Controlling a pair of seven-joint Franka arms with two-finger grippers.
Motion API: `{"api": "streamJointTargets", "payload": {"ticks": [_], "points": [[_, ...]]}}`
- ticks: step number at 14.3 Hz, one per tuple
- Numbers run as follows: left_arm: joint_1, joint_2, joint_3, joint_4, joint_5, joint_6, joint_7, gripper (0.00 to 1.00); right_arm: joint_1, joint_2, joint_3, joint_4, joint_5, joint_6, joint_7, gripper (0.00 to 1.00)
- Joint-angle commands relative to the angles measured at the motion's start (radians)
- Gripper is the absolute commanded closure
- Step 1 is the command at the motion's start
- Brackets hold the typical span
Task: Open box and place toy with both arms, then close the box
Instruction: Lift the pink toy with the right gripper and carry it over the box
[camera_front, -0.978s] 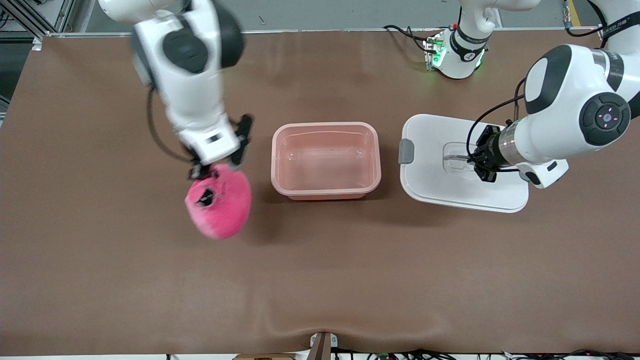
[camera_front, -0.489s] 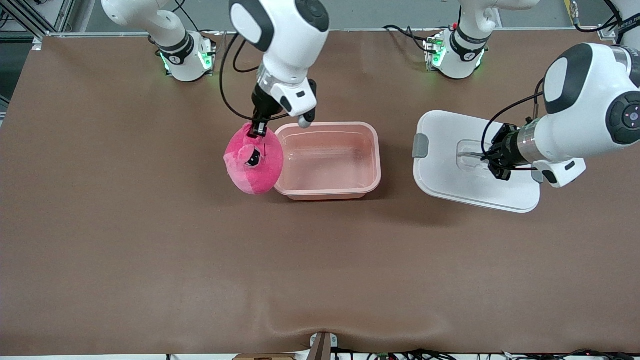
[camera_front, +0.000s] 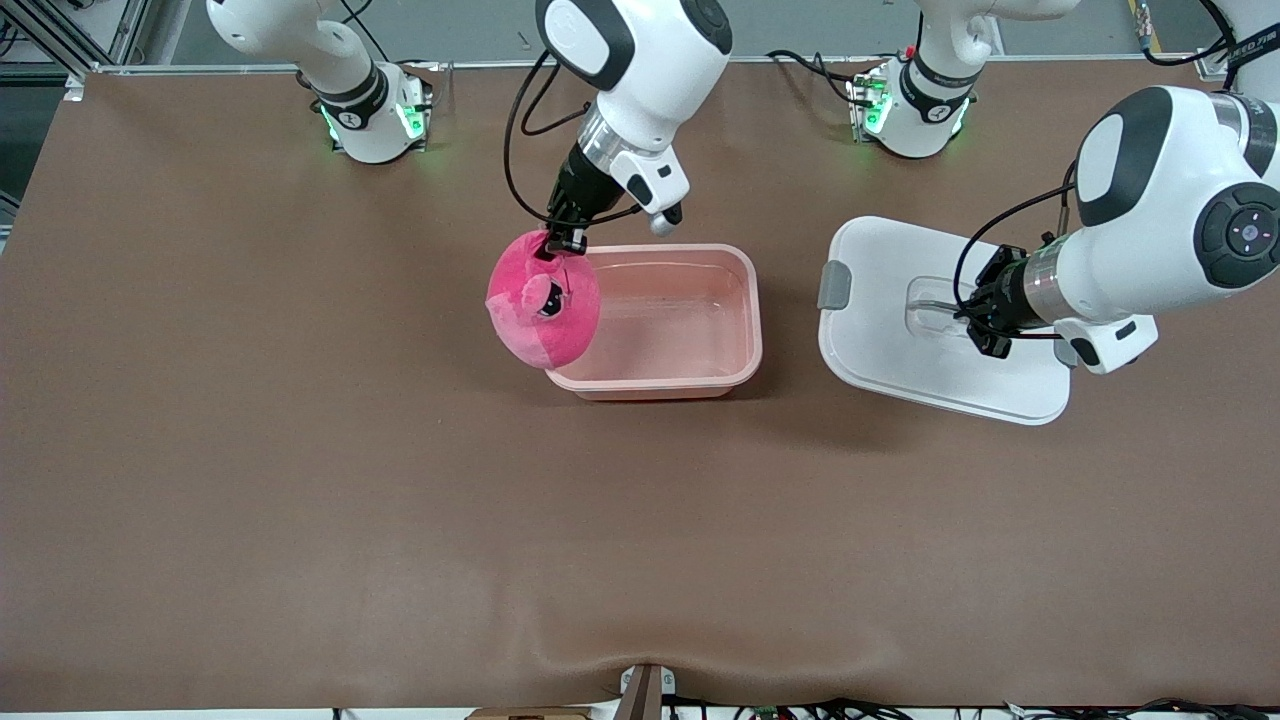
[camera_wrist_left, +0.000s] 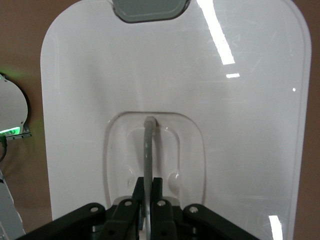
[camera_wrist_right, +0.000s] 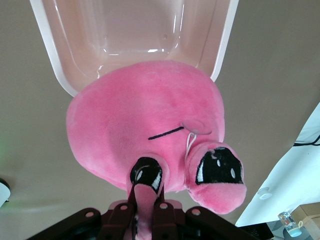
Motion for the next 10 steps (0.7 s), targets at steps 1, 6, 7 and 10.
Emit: {"api": "streamJointTargets", "payload": {"ticks": [1,6,7,10], "points": [[0.001,-0.037,-0.007,-0.034,0.016,0.010,0.009,1.00,0.015,0.025,-0.011,0.043,-0.026,-0.020,0.008,1.00],[0.001,-0.036,-0.007,-0.034,0.016,0.010,0.010,1.00,0.050,0.100,-0.011,0.101,-0.026,-0.020,0.036,1.00],[0.001,-0.036,-0.007,-0.034,0.016,0.010,0.010,1.00,0.053,0.105,-0.010,0.103,-0.026,-0.017,0.046,1.00],[0.001,-0.036,-0.007,-0.034,0.016,0.010,0.010,1.00,0.056,0.114,-0.010,0.121,-0.021,-0.009,0.069,0.00]]}}
